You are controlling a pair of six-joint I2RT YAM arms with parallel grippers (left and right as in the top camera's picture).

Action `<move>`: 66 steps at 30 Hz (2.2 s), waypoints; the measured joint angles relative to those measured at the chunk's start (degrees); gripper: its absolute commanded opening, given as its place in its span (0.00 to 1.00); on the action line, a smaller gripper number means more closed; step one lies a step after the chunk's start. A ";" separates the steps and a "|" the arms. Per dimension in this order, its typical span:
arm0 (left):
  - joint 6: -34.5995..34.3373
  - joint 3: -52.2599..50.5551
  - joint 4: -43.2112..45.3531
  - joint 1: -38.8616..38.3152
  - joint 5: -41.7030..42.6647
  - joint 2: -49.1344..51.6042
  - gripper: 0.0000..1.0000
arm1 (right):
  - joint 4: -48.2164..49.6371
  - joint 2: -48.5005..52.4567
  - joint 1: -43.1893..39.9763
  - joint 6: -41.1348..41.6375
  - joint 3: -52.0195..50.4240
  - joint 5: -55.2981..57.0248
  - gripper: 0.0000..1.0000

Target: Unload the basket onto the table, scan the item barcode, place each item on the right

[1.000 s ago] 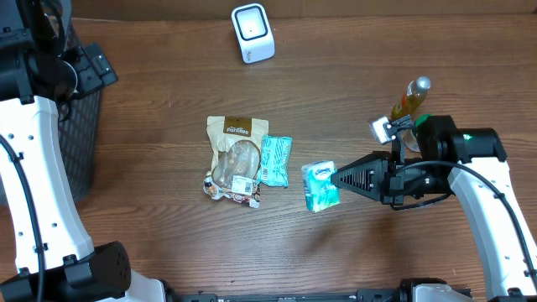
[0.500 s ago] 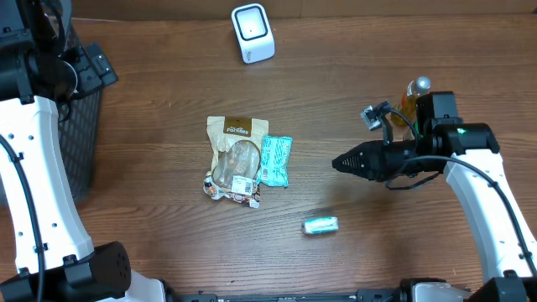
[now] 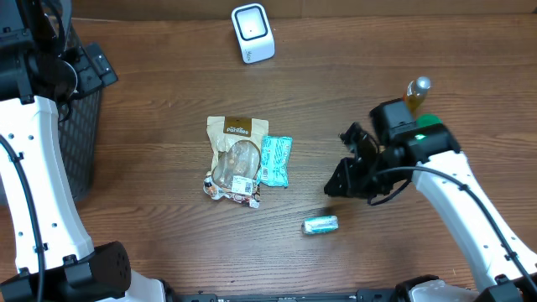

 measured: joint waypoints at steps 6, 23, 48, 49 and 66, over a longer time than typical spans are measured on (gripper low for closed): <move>0.02 0.00 0.00 0.00 0.00 0.00 0.99 | -5.70 0.00 10.54 8.59 0.00 5.35 0.09; 0.00 0.00 -0.02 0.00 0.00 0.00 1.00 | 10.05 0.63 25.49 28.94 -13.16 17.07 0.05; 0.00 0.00 0.00 0.00 0.00 0.00 1.00 | 24.17 10.99 13.90 25.68 -5.07 34.16 0.08; 0.00 0.00 0.00 0.00 0.00 0.00 1.00 | 25.27 10.99 12.11 25.68 -4.81 34.58 0.08; 0.00 0.00 0.00 0.00 0.00 0.00 1.00 | 18.73 10.99 2.54 25.51 -9.51 30.12 0.09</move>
